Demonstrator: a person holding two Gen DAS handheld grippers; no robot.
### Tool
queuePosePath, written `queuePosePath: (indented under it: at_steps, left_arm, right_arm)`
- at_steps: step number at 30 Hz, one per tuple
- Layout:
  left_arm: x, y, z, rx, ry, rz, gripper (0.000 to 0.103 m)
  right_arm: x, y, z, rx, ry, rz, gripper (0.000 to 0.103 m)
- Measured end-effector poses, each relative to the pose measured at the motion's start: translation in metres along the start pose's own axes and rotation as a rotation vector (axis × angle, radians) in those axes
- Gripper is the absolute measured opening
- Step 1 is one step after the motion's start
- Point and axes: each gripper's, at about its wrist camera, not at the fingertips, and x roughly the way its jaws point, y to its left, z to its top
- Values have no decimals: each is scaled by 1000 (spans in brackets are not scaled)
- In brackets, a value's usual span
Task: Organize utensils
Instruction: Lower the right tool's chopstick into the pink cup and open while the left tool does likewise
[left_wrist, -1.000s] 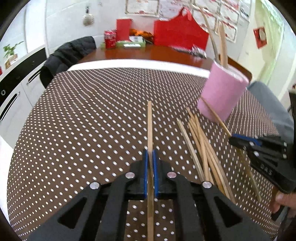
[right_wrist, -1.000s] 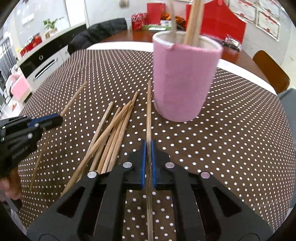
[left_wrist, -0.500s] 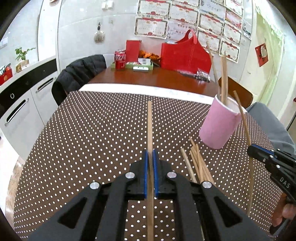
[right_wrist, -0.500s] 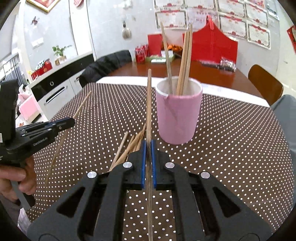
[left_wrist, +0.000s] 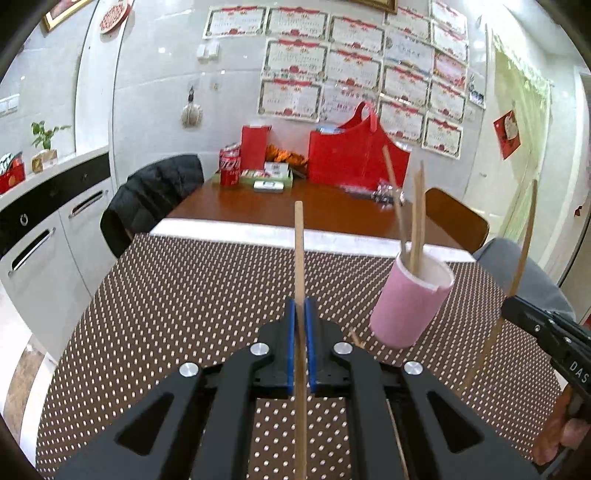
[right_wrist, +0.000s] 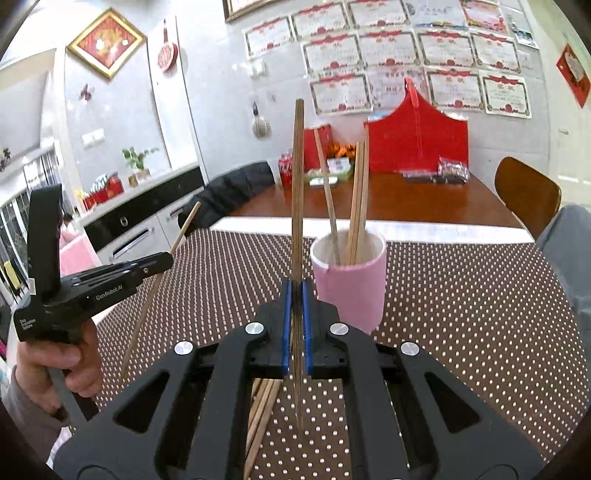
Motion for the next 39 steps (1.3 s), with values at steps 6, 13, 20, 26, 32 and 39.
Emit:
queuePosePath:
  at_steps: [6,13,20,26,32,39]
  left_arm:
    - [-11,-12,23,9,-58,-23,5]
    - [-14,-21,52,-3,-126,-76,5]
    - [1,-35,89,-17,-194,-184,5]
    - [31,-47,119,-73,-216,-310,5]
    - [52,-65,138,-118,-300,-440,5]
    - [71,-94,130,-89,-379,-500,5]
  right_arm:
    - [-8,-3,18,20,-79,41,5]
    - [-13,-7,51,58,-170,81,5]
    - [-8,-27,94,94,-260,75,5]
    - [-3,-47,122,86,-296,44,5]
    - [-3,-59,132,67,-299,16,5]
    - [3,-68,132,57,-278,-3,6]
